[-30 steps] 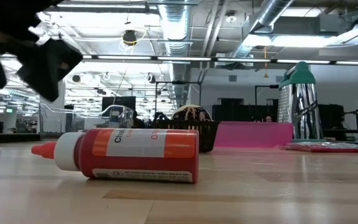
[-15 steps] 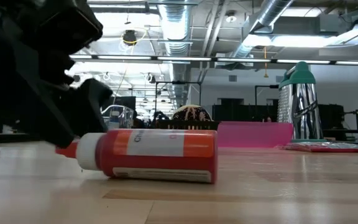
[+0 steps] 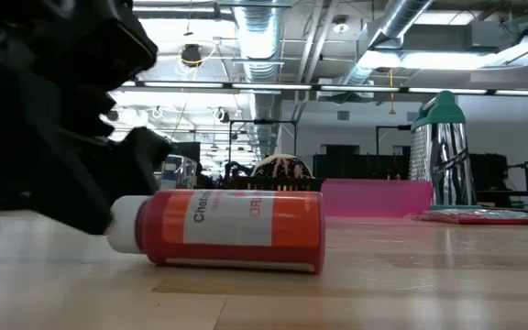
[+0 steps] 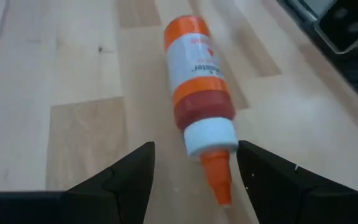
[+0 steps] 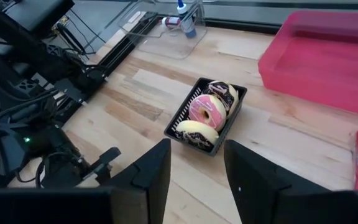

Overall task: Pick & Place Food Item
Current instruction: Put the orange food coloring bottle into the transparent bin

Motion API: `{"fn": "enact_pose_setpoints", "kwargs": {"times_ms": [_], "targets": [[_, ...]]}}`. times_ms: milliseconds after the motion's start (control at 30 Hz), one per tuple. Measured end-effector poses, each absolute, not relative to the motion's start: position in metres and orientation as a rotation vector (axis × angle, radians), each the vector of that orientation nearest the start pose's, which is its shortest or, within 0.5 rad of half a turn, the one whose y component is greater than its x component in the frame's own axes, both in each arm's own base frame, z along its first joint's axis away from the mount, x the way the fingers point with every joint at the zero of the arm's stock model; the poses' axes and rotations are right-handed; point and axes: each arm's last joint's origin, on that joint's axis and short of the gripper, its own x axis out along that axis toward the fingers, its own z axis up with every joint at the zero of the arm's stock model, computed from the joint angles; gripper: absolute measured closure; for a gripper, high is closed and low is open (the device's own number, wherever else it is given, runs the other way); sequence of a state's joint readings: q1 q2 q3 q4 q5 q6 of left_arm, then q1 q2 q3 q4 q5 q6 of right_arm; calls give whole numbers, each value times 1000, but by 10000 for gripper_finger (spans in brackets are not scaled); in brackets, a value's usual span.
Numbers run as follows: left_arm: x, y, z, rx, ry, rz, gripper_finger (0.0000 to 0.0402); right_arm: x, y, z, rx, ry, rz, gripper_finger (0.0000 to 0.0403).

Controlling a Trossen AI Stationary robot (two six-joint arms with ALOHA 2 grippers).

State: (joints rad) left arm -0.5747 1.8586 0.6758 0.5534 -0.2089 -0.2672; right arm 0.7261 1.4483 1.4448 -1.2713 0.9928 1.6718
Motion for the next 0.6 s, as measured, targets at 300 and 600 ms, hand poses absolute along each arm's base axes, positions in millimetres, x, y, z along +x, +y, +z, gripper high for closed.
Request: {"fn": "enact_pose_setpoints", "kwargs": {"times_ms": [300,600], "targets": [[292,-181,86,21,617,-322,179,208,153,345,613,388,-752,260],[305,-176,86,6,611,-285,225,208,153,345,623,406,-746,260]]}}
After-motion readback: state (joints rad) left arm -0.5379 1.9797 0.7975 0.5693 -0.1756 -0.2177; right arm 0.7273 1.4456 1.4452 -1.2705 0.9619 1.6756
